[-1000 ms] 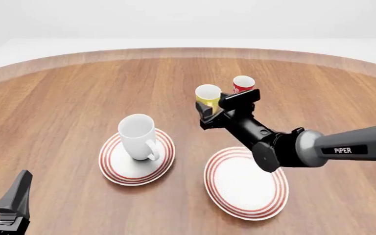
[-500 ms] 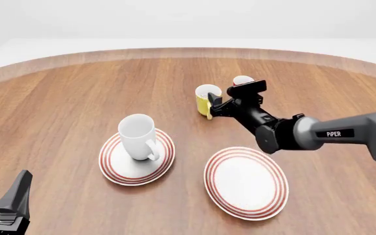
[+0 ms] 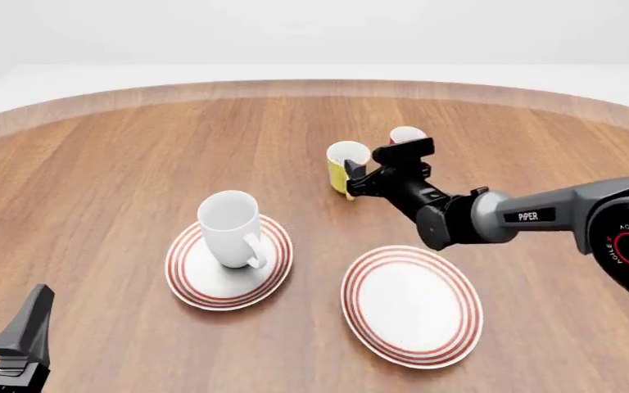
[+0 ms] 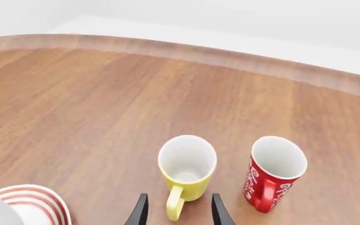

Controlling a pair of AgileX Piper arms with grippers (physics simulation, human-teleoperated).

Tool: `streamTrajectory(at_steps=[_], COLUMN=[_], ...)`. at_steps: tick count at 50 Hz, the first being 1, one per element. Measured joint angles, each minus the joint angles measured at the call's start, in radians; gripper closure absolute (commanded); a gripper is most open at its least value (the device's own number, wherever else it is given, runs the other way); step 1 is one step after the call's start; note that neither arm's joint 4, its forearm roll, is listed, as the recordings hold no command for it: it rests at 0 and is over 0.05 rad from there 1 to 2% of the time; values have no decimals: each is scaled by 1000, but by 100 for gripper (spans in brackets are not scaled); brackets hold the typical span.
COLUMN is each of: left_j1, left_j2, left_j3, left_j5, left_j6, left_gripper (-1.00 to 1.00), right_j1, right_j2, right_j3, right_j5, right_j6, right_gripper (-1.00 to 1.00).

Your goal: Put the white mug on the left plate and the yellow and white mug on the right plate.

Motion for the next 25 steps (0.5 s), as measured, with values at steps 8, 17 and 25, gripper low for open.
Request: streamTrajectory(at_steps=[8, 17, 25], left_j1=[0, 0, 0], left_j2=[0, 0, 0], left_j3=[0, 0, 0], left_j5=[0, 0, 0], left_j6=[0, 0, 0], left_gripper=[-100, -100, -100], right_j1=[5, 12, 15], right_j2=[34, 64, 88], right_j3=[-26, -45, -61], right_j5=[8, 13, 16], right_j6=[6, 10, 13], right_gripper=[-100, -100, -100])
